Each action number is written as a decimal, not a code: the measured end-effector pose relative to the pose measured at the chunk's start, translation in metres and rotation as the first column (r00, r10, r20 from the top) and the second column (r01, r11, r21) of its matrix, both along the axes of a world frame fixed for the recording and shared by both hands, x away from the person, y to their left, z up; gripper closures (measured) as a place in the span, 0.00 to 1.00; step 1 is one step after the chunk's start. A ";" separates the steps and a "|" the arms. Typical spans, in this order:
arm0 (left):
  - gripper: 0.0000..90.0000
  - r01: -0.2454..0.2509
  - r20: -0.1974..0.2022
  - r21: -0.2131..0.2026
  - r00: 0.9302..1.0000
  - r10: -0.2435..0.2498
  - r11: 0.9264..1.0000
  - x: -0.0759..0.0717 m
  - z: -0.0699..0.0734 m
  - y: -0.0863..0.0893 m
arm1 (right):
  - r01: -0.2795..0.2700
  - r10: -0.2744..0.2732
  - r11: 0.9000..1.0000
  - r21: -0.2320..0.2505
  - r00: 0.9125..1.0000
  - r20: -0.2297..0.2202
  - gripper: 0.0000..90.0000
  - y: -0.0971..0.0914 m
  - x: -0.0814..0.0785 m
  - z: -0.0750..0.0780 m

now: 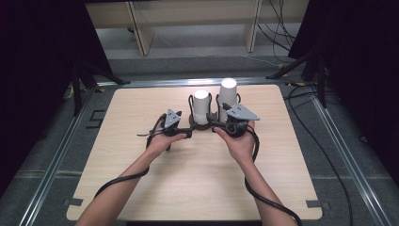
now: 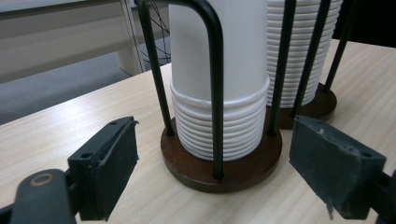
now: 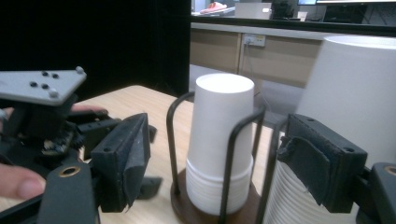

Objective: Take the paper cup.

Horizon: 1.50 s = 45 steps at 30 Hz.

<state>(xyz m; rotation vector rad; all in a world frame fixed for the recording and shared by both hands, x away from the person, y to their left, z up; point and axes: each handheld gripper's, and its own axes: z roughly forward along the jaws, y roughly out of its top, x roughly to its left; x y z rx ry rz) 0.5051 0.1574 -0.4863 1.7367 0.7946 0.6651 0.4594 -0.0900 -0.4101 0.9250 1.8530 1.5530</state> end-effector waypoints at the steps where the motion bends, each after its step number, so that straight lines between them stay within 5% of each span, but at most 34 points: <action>1: 0.17 0.000 0.000 0.000 1.000 0.000 1.000 0.000 0.000 0.000 | 0.000 0.000 1.000 0.000 1.000 0.000 0.27 0.000 0.000 0.000; 15: 0.21 0.055 -0.019 0.008 0.998 -0.055 0.998 0.022 -0.006 -0.020 | -0.006 0.006 0.997 -0.072 1.000 0.007 0.28 0.033 0.038 0.013; 20: 0.22 0.065 -0.029 0.015 0.998 -0.064 0.998 0.027 -0.005 -0.026 | -0.003 0.008 0.995 -0.104 0.999 0.042 0.28 0.038 0.052 0.014; 45: 0.24 0.036 -0.088 0.008 0.995 -0.035 0.999 0.040 -0.006 -0.033 | 0.032 -0.031 0.985 -0.168 0.999 0.009 0.28 0.053 0.079 0.018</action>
